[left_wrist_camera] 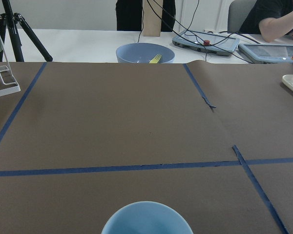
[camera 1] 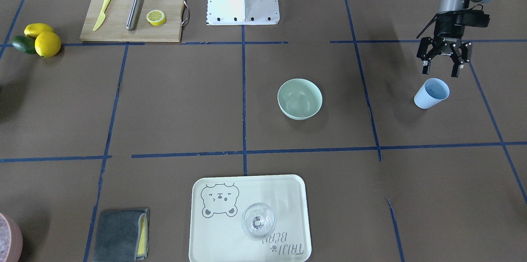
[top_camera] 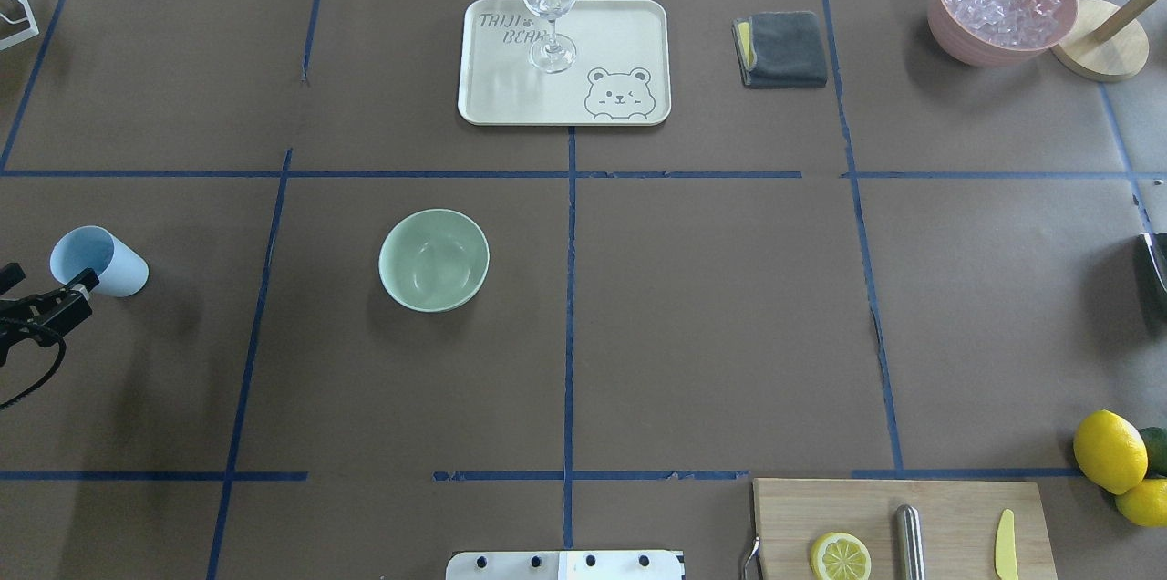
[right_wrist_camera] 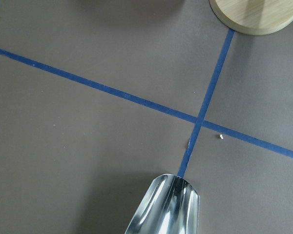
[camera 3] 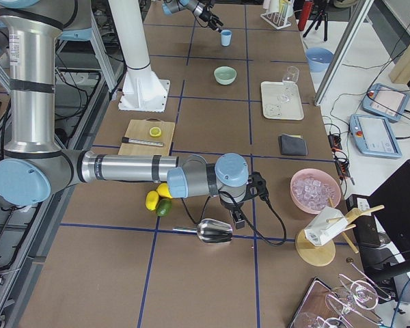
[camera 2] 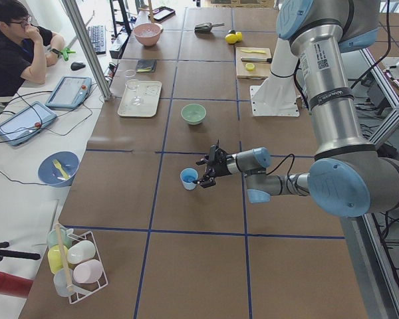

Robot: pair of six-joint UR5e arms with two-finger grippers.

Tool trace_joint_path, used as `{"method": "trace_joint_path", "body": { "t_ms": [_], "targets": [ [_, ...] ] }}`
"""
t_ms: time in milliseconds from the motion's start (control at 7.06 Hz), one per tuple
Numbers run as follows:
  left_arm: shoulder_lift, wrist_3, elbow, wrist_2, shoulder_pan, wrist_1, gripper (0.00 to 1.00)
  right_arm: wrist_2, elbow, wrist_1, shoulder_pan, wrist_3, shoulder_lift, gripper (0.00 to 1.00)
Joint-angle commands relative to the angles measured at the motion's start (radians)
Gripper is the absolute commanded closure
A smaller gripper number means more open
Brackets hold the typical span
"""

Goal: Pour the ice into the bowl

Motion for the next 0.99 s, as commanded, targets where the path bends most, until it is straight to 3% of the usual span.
{"method": "trace_joint_path", "body": {
  "t_ms": [0, 283, 567, 850],
  "targets": [
    [-0.010, -0.020, 0.042, 0.069, 0.038, 0.000, 0.00, 0.000, -0.002, 0.000, -0.001, 0.002, 0.000, 0.00],
    [-0.036, -0.069, 0.065, 0.094, 0.046, 0.002, 0.00, -0.001, -0.004, 0.000, -0.002, 0.004, 0.000, 0.00],
    [-0.168, -0.065, 0.206, 0.149, 0.046, 0.002, 0.00, -0.001, -0.005, 0.000, -0.002, 0.004, 0.005, 0.00],
    [-0.175, -0.057, 0.216, 0.146, 0.046, 0.000, 0.01, -0.003, -0.005, -0.001, -0.002, 0.004, 0.014, 0.00]
  ]
}}
